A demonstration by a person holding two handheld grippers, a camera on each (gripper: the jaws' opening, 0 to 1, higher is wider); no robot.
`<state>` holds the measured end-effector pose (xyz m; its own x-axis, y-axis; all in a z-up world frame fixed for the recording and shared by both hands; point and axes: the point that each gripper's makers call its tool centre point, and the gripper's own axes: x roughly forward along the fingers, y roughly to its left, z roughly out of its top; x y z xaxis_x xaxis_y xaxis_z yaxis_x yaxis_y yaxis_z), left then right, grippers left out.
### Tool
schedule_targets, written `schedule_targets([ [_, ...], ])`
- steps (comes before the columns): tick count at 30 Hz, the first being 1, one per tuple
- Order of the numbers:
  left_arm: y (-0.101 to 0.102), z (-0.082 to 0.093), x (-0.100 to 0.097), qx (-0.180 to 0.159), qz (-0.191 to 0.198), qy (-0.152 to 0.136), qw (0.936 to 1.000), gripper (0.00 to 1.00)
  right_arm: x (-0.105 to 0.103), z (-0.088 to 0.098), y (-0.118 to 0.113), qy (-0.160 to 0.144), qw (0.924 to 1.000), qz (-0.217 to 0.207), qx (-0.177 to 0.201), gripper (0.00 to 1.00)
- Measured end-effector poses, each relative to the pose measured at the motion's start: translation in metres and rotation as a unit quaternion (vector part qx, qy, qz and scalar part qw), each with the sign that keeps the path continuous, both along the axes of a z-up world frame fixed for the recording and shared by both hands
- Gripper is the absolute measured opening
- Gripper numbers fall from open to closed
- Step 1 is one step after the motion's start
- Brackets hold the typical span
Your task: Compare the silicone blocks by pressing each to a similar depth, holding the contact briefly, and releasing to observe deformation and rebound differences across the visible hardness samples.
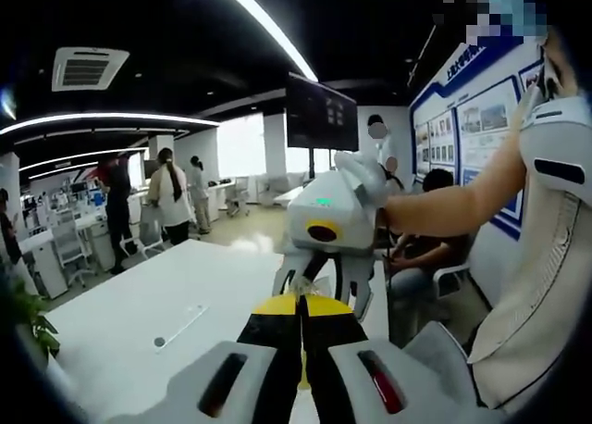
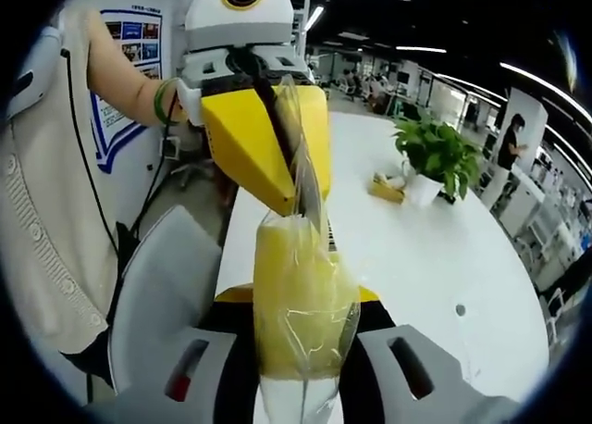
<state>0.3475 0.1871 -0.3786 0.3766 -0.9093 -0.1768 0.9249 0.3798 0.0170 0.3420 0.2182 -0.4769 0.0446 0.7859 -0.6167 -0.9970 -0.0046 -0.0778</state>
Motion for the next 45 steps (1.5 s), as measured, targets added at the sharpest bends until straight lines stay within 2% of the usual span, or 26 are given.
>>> schedule_targets([
  [19,-0.003,-0.003,-0.002,-0.002,-0.002,0.005,1.0000,0.00,-0.001,-0.006,-0.002,-0.008,0.9999,0.010,-0.011,0.28],
  [34,-0.003,-0.007,-0.005,-0.004,-0.005,0.016,0.9999,0.00,-0.006,-0.012,-0.003,-0.002,0.9998,0.012,-0.016,0.29],
  [45,-0.010,-0.007,-0.005,-0.011,-0.009,0.027,0.9995,0.00,-0.008,-0.010,-0.012,0.006,1.0000,-0.002,0.000,0.32],
])
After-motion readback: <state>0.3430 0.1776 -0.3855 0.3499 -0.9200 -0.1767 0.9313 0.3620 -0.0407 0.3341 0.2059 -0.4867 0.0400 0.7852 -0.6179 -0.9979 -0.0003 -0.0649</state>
